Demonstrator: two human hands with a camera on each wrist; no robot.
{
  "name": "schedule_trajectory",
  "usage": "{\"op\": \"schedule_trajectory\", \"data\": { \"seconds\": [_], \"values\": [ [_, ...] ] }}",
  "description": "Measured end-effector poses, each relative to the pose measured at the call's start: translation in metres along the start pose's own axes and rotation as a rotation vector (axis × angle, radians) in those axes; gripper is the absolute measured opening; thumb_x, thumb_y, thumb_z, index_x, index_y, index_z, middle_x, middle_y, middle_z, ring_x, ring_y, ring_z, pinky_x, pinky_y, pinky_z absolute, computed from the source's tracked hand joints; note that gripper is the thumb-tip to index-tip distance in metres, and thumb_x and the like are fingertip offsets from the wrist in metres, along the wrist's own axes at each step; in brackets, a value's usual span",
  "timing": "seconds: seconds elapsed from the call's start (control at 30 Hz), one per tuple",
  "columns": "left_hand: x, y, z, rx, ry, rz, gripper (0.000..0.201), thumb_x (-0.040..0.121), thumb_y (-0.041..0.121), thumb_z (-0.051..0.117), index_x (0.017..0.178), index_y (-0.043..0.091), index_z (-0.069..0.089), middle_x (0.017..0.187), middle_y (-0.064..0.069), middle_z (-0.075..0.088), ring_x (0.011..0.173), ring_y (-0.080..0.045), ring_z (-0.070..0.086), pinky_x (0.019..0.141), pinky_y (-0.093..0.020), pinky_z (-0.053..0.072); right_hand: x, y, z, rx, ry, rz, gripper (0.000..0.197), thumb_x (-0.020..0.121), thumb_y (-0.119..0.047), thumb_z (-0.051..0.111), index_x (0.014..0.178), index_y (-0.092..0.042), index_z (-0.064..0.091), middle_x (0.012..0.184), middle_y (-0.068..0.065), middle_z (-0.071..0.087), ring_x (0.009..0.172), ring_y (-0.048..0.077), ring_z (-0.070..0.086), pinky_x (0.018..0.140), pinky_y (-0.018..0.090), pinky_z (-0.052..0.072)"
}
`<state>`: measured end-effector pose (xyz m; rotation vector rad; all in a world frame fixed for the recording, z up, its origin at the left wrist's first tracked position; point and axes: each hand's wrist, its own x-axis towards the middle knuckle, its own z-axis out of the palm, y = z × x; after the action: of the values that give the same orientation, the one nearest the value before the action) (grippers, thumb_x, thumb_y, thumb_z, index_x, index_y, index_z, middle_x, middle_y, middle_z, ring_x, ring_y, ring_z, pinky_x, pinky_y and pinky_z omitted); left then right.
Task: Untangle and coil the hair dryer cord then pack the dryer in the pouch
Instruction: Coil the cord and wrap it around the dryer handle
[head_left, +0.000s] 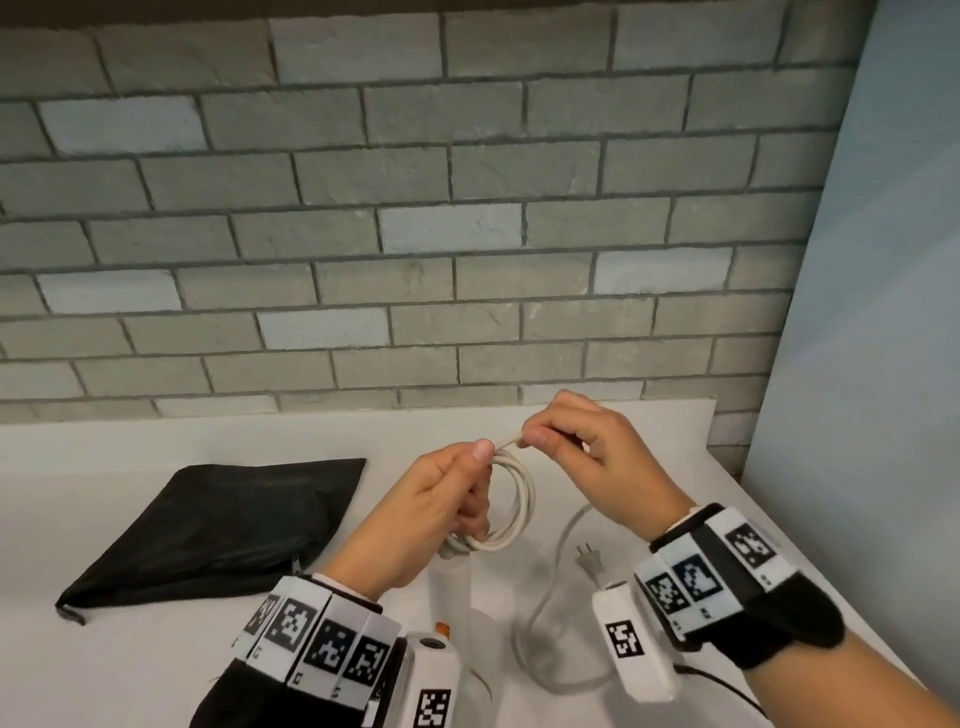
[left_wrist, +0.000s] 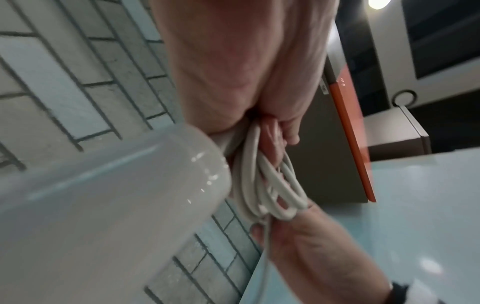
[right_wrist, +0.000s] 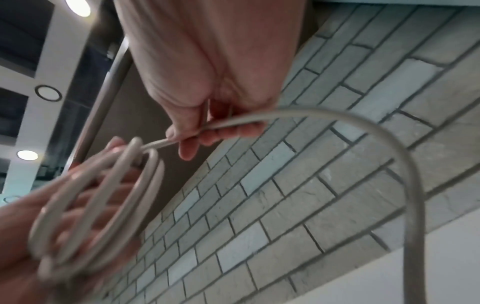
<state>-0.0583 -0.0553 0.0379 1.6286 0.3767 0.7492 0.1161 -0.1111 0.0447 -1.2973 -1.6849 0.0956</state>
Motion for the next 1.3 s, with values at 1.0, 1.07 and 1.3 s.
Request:
{"op": "schedule_trajectory", "data": {
  "seconds": [1.0, 1.07, 1.3],
  "values": [
    [0.014, -0.02, 0.004, 0.504, 0.44, 0.257, 0.034, 0.088, 0.042, 0.038, 0.061, 0.023, 0.044, 0.052, 0.003, 0.043, 0.049, -0.007, 0.041, 0.051, -0.02, 0.036, -0.02, -0.02, 0.03, 0.357, 0.07, 0.36, 0.028, 0.081, 0.011, 0.044, 0.092, -0.011, 0.059, 0.106, 0.013, 0.05, 0.097, 0.027, 0.059, 0.069, 0.039, 0.059],
    [0.015, -0.021, 0.002, 0.545, 0.457, 0.253, 0.035, 0.091, 0.039, 0.039, 0.061, 0.021, 0.044, 0.054, 0.001, 0.044, 0.05, -0.008, 0.041, 0.052, -0.021, 0.036, -0.022, -0.014, 0.027, 0.04, 0.112, 0.271, 0.015, 0.081, 0.0, 0.047, 0.077, -0.007, 0.06, 0.089, 0.016, 0.059, 0.079, 0.027, 0.06, 0.066, 0.04, 0.055],
    [0.023, -0.023, -0.007, 0.518, 0.542, 0.178, 0.035, 0.092, 0.038, 0.04, 0.064, 0.017, 0.047, 0.054, 0.002, 0.043, 0.052, -0.012, 0.041, 0.051, -0.019, 0.034, -0.035, -0.003, 0.011, 0.856, -0.061, 0.415, 0.02, 0.075, 0.003, 0.045, 0.066, -0.011, 0.056, 0.068, 0.002, 0.059, 0.089, 0.018, 0.065, 0.094, 0.031, 0.046]
  ]
}}
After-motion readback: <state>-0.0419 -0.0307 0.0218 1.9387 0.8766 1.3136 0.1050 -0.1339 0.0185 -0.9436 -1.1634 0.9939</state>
